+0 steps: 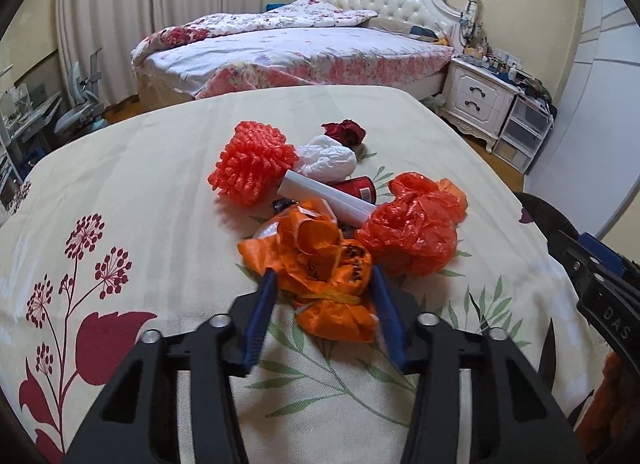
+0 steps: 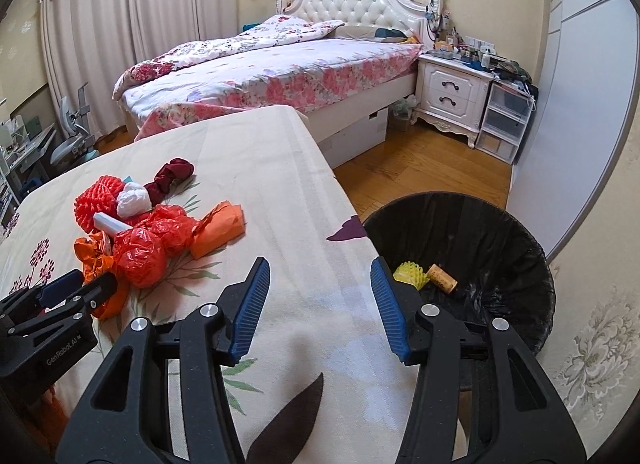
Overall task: Collect trash
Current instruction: 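Grasp the orange plastic bag with the left tool while the right tool returns to the table, then grasp the red plastic bag with the right tool while the left tool holds the orange bag, then carry the orange and red bags over the black trash bin with both tools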
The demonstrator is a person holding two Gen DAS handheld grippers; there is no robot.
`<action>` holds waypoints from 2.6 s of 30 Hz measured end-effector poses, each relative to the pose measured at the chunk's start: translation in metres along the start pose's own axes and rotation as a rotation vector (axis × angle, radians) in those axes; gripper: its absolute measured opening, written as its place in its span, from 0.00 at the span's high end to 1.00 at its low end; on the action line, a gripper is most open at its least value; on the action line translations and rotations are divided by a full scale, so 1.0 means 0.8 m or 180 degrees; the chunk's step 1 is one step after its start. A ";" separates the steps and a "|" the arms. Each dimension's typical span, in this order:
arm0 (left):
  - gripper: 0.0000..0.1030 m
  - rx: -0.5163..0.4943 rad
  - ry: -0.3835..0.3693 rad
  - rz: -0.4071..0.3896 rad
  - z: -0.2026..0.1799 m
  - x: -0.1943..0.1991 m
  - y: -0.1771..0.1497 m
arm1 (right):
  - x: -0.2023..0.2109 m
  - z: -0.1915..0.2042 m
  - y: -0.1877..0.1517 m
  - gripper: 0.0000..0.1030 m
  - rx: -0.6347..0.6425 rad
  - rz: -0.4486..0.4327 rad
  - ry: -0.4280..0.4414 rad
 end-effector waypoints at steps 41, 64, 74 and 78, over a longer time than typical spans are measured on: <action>0.65 0.0572 0.0343 -0.0276 0.138 0.036 0.016 | -0.043 0.141 0.033 0.60 0.0415 0.0280 0.0520; 0.65 0.0153 -0.0199 -0.0413 0.030 0.059 0.014 | 0.016 0.054 0.020 0.61 0.0329 -0.0076 0.0150; 0.65 -0.0279 -0.0659 -0.0442 -0.085 0.048 0.024 | 0.020 -0.043 0.008 0.61 0.0064 -0.0095 -0.0267; 0.65 -0.0439 -0.0799 -0.0433 -0.130 0.038 0.026 | 0.016 -0.080 0.001 0.61 -0.0072 -0.0070 -0.0390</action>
Point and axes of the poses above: each gripper's, at about its wrist camera, not at the fingertips, and x roughly against the way its jaws point, z to its left, y to its top, the point moved 1 cm from there along -x, roughly the way its jaws point, and after that the axes turned 10 degrees about x, right-handed, at the moved point
